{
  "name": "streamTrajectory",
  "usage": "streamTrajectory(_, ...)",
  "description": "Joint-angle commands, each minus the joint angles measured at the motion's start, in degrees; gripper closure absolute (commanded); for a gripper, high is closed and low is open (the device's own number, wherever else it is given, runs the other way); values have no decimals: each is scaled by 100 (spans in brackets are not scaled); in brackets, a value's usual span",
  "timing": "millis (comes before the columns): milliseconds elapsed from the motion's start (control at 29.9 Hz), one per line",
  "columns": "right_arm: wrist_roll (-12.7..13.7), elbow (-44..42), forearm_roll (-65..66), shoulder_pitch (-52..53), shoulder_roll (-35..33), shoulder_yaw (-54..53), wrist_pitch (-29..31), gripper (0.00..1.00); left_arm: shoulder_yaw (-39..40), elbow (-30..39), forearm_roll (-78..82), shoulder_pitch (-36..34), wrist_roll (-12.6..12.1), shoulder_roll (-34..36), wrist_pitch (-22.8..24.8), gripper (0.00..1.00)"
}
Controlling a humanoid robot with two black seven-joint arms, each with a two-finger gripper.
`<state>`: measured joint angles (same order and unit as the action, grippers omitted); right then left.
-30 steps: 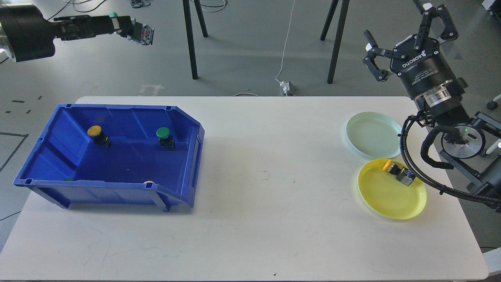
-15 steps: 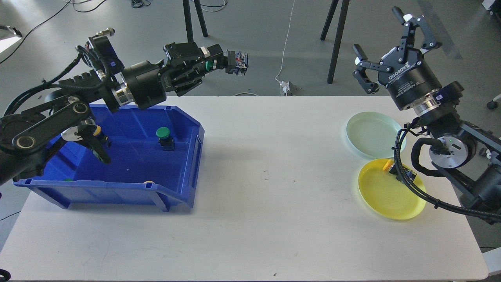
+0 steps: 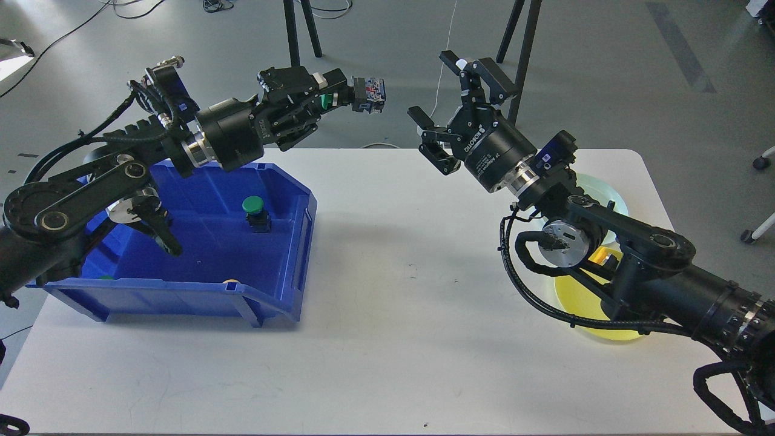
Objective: Pass button and place on color plate
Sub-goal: 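Lift the green button and extend the left gripper toward the right gripper, then grasp the green-capped button with the right gripper from the left gripper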
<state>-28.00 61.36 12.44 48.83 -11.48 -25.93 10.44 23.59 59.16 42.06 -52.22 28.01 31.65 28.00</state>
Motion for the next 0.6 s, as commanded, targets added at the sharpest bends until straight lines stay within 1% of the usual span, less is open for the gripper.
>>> streamTrajectory(0, 0, -211, 56, 48, 348, 53, -7, 5, 5, -18, -48, 1, -1, -1, 0, 87)
streamTrajectory(100, 0, -361, 56, 48, 568, 44, -7, 5, 5, -27, -127, 10, -1, 8, 0, 87)
streamTrajectory(301, 0, -519, 56, 127, 753, 27, -7, 5, 5, -27, -136, 10, -1, 8, 0, 87)
streamTrajectory(568, 0, -826, 56, 232, 1148, -17, -7, 8, 5, -36, -145, 10, -1, -1, 0, 87)
